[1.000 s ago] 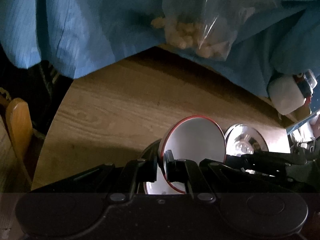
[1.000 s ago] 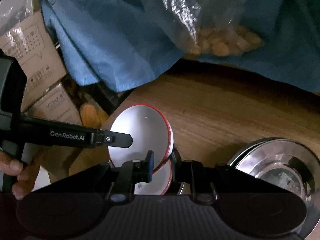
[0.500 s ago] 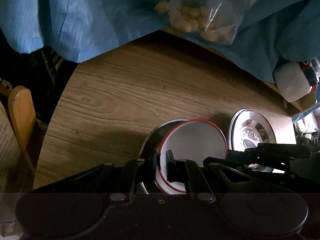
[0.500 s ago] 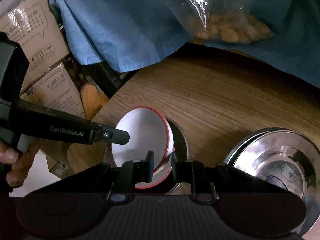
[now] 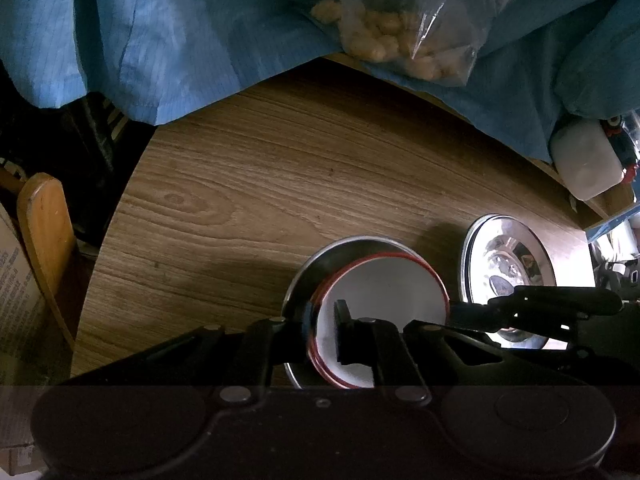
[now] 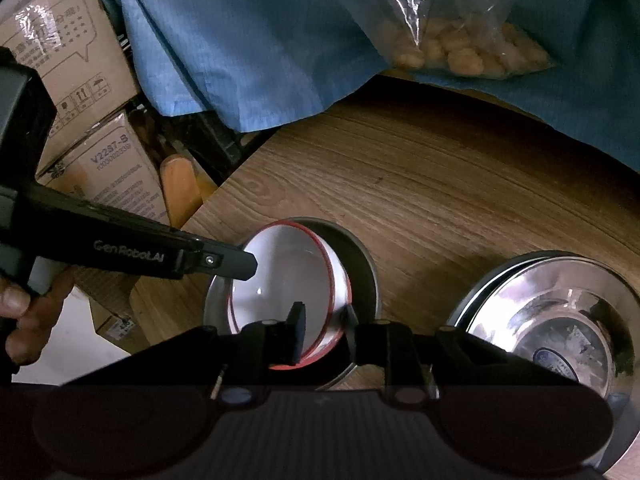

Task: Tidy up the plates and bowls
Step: 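Lift the second white bowl with both grippers and lower it into the first white bowl, then open both grippers and release the second white bowl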

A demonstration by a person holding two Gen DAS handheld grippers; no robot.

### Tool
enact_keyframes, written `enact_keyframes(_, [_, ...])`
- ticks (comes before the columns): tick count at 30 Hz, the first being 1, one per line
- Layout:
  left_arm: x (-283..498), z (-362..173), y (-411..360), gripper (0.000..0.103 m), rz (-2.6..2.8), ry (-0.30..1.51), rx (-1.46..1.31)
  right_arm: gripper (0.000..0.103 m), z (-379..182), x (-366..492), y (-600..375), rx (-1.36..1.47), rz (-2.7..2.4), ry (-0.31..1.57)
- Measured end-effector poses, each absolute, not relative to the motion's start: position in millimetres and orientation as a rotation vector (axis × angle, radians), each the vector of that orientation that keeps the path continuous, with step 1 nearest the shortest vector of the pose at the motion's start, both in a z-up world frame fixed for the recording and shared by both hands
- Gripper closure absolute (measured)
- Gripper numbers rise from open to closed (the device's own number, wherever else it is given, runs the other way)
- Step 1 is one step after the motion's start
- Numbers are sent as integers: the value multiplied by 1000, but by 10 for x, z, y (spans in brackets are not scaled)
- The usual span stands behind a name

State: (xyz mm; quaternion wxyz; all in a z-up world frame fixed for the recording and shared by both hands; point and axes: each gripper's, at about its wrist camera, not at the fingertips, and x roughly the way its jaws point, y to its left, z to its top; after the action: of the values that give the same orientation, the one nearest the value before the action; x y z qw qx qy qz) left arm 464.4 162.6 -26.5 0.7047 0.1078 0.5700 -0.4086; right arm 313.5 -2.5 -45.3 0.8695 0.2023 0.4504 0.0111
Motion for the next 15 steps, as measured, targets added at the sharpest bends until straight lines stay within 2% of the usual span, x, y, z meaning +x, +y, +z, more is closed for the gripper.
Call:
enact_keyframes(7, [4655, -242, 1639, 84, -905, 1249, 241, 72, -430, 3126, -35, 424, 13, 926])
enact_keyframes(11, [4667, -210, 1645, 83, -908, 1232, 243, 63, -409, 3130, -56, 428, 3, 916])
enact_keyframes(13, [4677, -195, 1650, 80, -908, 1222, 245, 61, -398, 3129, -65, 434, -1, 906])
enact_keyframes(15, [4692, -180, 1658, 71, -912, 1213, 245, 59, -388, 3128, -72, 437, -5, 899])
